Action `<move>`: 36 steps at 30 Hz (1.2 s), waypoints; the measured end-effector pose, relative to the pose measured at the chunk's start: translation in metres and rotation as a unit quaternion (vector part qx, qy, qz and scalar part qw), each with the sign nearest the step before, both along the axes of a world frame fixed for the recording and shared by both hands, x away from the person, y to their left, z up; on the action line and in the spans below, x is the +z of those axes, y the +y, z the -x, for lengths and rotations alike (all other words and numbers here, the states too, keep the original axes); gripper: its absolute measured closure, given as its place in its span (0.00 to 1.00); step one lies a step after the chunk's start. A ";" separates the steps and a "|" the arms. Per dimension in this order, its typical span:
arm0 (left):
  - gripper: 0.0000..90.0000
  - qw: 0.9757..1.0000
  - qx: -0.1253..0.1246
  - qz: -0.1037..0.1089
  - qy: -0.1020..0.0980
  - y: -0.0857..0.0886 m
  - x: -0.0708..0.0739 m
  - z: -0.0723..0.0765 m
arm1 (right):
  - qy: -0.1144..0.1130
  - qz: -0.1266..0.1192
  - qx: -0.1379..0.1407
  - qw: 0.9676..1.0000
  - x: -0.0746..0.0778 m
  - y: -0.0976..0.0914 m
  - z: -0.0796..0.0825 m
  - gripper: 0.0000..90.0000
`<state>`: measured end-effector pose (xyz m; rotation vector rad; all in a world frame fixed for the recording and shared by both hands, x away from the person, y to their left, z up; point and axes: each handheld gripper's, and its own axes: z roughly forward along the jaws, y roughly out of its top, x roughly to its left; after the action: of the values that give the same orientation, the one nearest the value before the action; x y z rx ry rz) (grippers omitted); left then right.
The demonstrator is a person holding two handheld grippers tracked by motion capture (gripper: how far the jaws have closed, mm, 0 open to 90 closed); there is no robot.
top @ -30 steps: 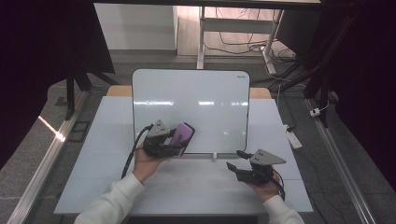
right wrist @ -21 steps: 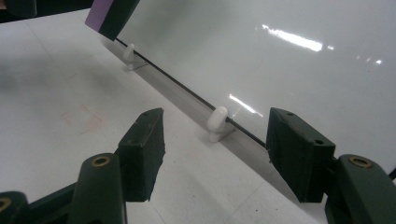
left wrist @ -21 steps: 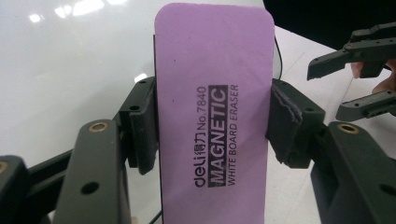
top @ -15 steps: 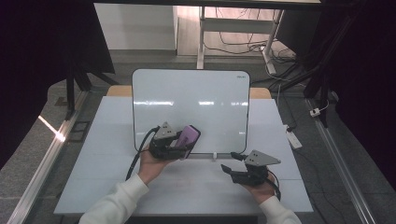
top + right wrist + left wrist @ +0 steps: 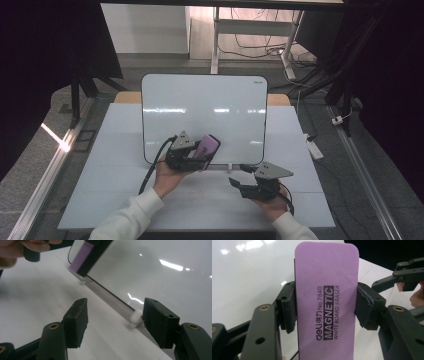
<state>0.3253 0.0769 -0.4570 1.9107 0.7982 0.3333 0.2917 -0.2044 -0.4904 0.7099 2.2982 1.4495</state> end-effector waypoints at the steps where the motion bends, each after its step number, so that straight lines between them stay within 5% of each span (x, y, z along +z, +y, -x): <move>1: 0.46 1.000 0.000 -0.001 0.000 -0.001 0.000 0.000 | 0.002 -0.003 0.000 1.000 0.000 0.003 0.000 0.41; 9: 0.46 1.000 -0.004 -0.001 -0.003 -0.011 -0.002 0.000 | 0.007 -0.009 -0.003 1.000 0.003 0.027 0.001 0.40; 22: 0.46 1.000 -0.006 0.004 -0.013 -0.022 -0.004 0.003 | 0.031 -0.052 -0.021 0.998 -0.001 0.051 -0.008 0.41; 36: 0.44 0.999 -0.007 0.028 -0.023 -0.025 -0.003 0.009 | 0.041 -0.071 -0.053 0.995 0.005 0.045 -0.010 0.71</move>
<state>0.3164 0.0520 -0.4602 1.8488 0.7568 0.3422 0.3015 -0.1592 -0.4853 0.9340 2.1956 1.5739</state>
